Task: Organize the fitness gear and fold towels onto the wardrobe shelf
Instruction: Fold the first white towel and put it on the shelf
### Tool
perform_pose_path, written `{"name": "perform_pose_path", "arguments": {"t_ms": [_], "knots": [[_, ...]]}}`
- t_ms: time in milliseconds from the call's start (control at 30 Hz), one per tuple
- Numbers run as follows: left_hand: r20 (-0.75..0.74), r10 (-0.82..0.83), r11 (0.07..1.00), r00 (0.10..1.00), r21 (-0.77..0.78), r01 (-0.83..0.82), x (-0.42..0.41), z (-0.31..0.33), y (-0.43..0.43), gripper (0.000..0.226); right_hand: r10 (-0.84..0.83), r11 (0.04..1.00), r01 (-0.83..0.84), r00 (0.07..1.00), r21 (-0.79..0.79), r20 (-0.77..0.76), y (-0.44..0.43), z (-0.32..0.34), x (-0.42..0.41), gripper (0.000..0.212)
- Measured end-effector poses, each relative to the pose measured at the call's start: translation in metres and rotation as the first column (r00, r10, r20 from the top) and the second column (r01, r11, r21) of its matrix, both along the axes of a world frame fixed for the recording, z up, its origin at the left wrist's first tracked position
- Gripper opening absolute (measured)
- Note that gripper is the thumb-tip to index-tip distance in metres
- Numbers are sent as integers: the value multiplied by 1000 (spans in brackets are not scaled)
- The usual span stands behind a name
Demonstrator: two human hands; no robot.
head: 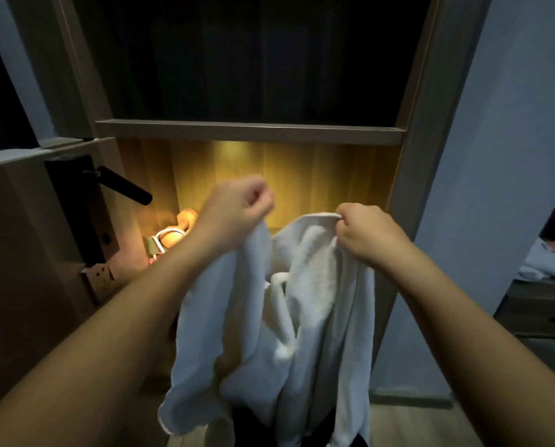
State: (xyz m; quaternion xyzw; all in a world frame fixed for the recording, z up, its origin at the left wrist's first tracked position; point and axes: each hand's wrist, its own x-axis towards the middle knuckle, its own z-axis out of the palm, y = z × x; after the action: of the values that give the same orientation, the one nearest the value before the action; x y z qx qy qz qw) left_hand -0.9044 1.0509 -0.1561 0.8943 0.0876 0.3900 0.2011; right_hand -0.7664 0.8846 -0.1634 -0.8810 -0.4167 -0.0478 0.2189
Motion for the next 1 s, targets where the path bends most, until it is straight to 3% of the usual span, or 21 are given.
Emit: {"name": "perform_pose_path", "arguments": {"t_ms": [67, 133, 300, 400, 533, 700, 833, 900, 1000], "knots": [[134, 72, 997, 988, -7, -71, -12, 15, 16, 26, -70, 998, 70, 998, 4, -3, -5, -9, 6, 20], [145, 70, 997, 987, 22, -74, -13, 23, 17, 25, -19, 999, 21, 999, 39, -37, 0, -16, 1, 23], [-84, -23, 999, 996, 28, 26, 9, -5, 0, 11, 149, 981, -143, 988, 129, -43, 17, -13, -22, 22], [-208, -79, 997, 975, -29, 75, 14, -23, 4, 16, 199, 964, -185, 978, 190, -57, 17, -7, -22, 22], [-323, -65, 996, 944, 37, 81, 21, -36, -8, 15, 244, 934, -221, 968, 281, -50, 19, -5, -24, 15], [-159, 41, 995, 986, 93, -26, 14, -32, -5, 24, 44, 987, -46, 999, 154, 22, 18, -18, -7, 15], [20, 207, 978, 978, -19, -206, -1, -23, 14, 31, -148, 989, 148, 989, -4, 17, 1, -40, 7, 17], [33, 331, 943, 943, -26, -330, -9, -20, 25, 28, -192, 981, 191, 981, -13, -29, -10, -41, 14, 24], [-48, 242, 969, 969, -40, -244, -10, -23, 24, 13, -152, 986, 156, 986, 61, -66, -12, -30, 13, 27]]}}
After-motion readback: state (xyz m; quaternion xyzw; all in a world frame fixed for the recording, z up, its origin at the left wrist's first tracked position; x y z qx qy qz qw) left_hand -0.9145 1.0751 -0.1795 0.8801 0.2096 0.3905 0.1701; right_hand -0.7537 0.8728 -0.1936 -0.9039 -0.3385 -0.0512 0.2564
